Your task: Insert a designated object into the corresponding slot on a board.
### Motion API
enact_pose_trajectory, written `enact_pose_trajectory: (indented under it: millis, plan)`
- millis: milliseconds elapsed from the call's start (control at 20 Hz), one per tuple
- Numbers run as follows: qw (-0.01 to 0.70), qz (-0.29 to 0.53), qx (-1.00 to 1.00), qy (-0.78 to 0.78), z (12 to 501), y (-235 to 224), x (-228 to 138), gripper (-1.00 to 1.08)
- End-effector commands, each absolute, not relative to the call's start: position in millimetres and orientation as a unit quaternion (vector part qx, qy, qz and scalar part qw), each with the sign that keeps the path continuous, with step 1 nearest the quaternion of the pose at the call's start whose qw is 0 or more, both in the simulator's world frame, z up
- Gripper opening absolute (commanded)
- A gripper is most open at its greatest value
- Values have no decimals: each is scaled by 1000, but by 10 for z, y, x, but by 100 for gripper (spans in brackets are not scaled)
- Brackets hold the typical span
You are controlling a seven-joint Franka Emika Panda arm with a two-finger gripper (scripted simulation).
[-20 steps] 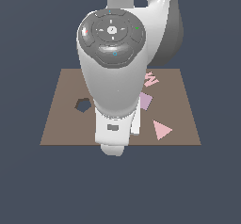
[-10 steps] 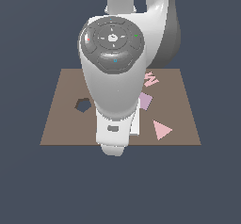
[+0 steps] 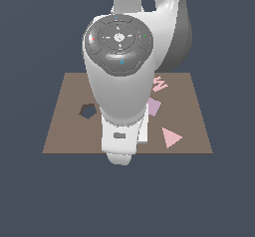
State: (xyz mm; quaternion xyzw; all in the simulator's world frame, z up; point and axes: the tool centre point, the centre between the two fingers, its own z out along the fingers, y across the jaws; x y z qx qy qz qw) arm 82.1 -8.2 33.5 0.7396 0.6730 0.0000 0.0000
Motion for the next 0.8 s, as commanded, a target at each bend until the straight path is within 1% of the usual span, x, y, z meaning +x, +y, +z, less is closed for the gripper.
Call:
enact_pose_trajectory:
  millis: [0,350,750]
  plan:
    - [0,0,739,674,331,-79,813,-100]
    - [0,0,717,697,335,-55,718,-100]
    - [0,0,655,756,344,-19,456,-100]
